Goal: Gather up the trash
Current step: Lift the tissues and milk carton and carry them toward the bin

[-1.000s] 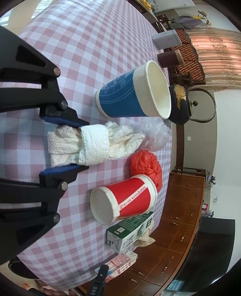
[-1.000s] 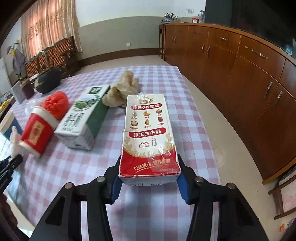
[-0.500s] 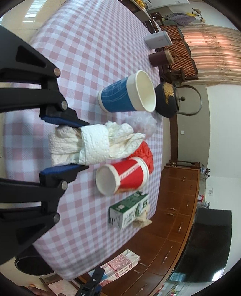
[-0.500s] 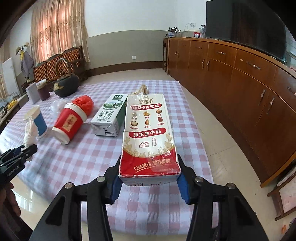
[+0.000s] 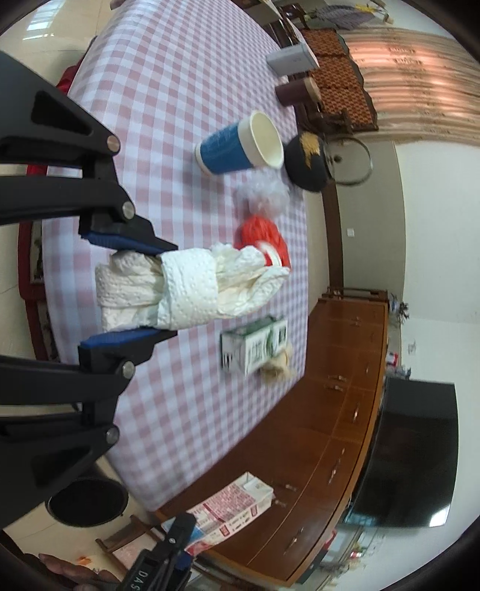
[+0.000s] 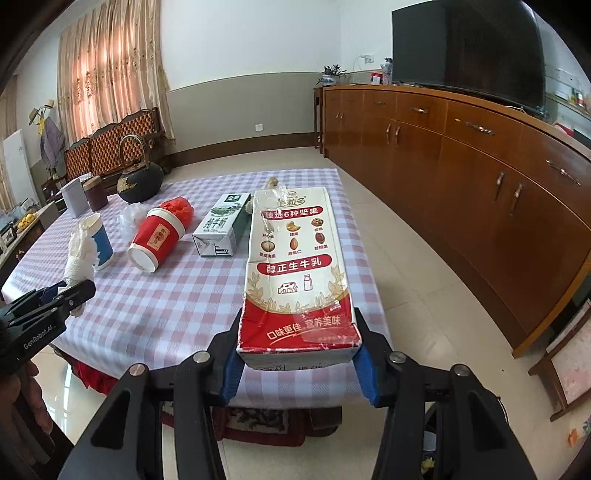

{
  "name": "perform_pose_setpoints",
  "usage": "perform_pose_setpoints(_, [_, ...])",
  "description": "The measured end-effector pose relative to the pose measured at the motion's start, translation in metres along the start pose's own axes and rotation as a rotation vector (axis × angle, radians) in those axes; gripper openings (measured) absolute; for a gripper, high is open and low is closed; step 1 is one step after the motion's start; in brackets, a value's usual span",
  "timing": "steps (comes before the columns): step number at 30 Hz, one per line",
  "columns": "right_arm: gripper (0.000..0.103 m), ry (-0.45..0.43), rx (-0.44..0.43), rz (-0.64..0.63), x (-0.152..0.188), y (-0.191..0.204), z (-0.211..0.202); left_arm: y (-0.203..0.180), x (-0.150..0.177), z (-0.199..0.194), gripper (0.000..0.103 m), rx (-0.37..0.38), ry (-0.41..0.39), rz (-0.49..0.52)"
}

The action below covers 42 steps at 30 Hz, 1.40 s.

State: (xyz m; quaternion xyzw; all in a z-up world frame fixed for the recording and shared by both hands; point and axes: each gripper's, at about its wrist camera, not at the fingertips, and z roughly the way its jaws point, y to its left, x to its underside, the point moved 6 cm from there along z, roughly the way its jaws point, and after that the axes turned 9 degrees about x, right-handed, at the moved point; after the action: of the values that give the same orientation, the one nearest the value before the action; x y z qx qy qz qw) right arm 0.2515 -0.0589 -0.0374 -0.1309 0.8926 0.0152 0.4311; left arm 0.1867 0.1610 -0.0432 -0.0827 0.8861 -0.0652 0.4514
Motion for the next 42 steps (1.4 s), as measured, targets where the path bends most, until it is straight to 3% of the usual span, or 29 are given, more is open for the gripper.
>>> perform_pose_setpoints(29, [0.053,-0.018,0.18,0.171,0.054,-0.133,-0.071,-0.162,0.003,0.007,0.037,0.261,0.01,0.201])
perform_pose_setpoints(42, [0.053,0.009,0.276,0.221,0.085,-0.192,-0.087,-0.227,0.024,0.02,0.037,0.368,0.063,0.283])
